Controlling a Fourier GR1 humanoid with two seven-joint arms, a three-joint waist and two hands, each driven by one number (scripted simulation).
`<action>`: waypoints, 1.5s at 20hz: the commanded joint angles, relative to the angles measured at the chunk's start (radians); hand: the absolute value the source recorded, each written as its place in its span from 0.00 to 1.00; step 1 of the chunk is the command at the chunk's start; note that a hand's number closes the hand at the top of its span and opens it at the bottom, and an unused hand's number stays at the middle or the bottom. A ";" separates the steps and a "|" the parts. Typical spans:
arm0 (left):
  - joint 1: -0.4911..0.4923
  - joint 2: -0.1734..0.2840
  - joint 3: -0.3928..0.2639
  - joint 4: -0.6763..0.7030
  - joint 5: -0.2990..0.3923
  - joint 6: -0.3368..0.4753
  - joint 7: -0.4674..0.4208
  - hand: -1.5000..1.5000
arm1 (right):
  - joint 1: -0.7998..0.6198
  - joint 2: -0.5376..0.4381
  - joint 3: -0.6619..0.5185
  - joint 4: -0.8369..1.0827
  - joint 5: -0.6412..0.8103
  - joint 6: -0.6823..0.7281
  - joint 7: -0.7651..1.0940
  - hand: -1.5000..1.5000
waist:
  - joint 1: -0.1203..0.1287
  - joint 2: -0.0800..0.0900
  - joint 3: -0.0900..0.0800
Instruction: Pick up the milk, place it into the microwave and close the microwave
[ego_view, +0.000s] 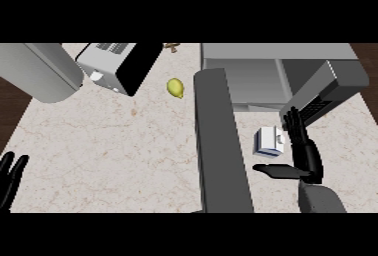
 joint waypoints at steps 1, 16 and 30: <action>-0.027 -0.011 0.000 -0.012 -0.024 0.013 0.024 0.00 | -0.109 -0.011 -0.036 0.153 0.020 -0.035 -0.043 0.00 | 0.001 0.001 0.000; 0.034 -0.014 0.016 -0.049 0.041 -0.029 0.040 0.00 | -0.235 -0.088 -0.133 0.619 0.035 0.027 -0.287 0.00 | 0.013 0.003 0.001; -0.011 -0.006 0.010 -0.028 0.025 -0.006 0.068 0.00 | -0.247 -0.030 -0.092 0.556 0.060 -0.002 -0.431 1.00 | 0.007 0.001 0.001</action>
